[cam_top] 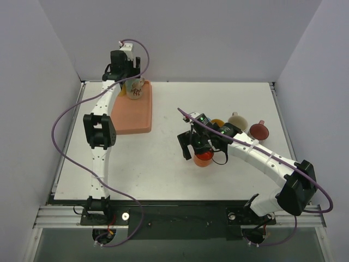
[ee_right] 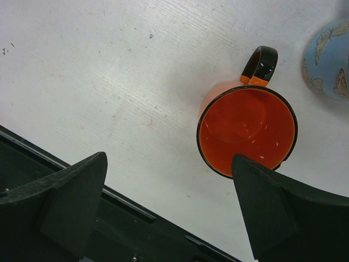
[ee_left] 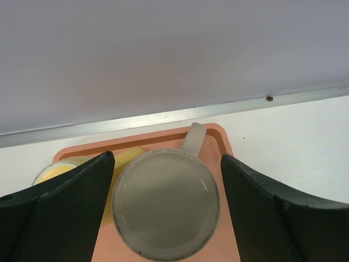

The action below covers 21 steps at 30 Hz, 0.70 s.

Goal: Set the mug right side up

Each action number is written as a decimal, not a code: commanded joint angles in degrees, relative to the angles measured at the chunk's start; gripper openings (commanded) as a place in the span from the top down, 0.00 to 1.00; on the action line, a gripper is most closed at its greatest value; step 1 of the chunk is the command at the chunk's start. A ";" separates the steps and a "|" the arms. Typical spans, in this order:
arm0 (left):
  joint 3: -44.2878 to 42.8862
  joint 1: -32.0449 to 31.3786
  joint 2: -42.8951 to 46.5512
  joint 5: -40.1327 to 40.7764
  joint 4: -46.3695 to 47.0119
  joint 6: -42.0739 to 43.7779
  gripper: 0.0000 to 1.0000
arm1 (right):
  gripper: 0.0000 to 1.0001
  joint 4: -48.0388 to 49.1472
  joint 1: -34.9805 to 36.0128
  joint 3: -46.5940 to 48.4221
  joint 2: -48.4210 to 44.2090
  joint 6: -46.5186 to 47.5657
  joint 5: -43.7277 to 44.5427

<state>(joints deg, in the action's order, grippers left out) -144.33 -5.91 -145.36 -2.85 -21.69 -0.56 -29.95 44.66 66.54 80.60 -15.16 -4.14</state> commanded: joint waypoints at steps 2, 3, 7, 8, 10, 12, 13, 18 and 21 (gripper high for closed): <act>-1.04 -0.07 -0.89 -0.57 -0.89 -2.59 0.10 | 0.09 -0.37 0.42 1.49 0.61 -0.14 -0.34; -0.69 0.37 -0.80 -1.88 -1.59 -3.22 0.10 | 0.09 -0.37 0.42 1.40 0.35 -0.22 -0.34; 1.33 0.29 -0.10 -2.77 -2.48 -1.82 0.10 | 0.09 -0.37 0.42 0.78 0.26 -0.14 -0.16; 1.42 0.20 -0.27 -2.77 -2.39 -1.47 0.10 | 0.09 -0.28 0.42 0.87 0.35 -0.14 -0.25; 1.07 0.03 -0.80 -3.04 -2.56 -0.77 0.10 | 0.09 -0.28 0.34 1.31 0.61 -0.14 -0.52; 0.63 -0.32 -1.50 -2.51 -2.74 0.29 0.10 | 0.09 -0.37 0.42 1.48 0.79 -0.05 -0.60; 0.63 -0.50 -1.59 -2.16 -2.74 2.12 0.10 | 0.09 -0.28 0.42 1.48 0.79 -0.05 -0.52; 0.89 -0.50 -1.77 -3.20 -2.91 3.63 0.21 | 0.09 -0.37 0.51 0.52 0.00 -0.40 -0.25; 0.89 -0.15 -1.51 -4.09 -4.32 3.28 0.62 | 0.09 -0.37 0.51 0.52 -0.26 -0.40 0.10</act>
<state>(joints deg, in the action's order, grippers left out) -143.11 -6.20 -146.17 -5.06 -23.44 1.43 -29.93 44.73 66.54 80.68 -15.14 -4.49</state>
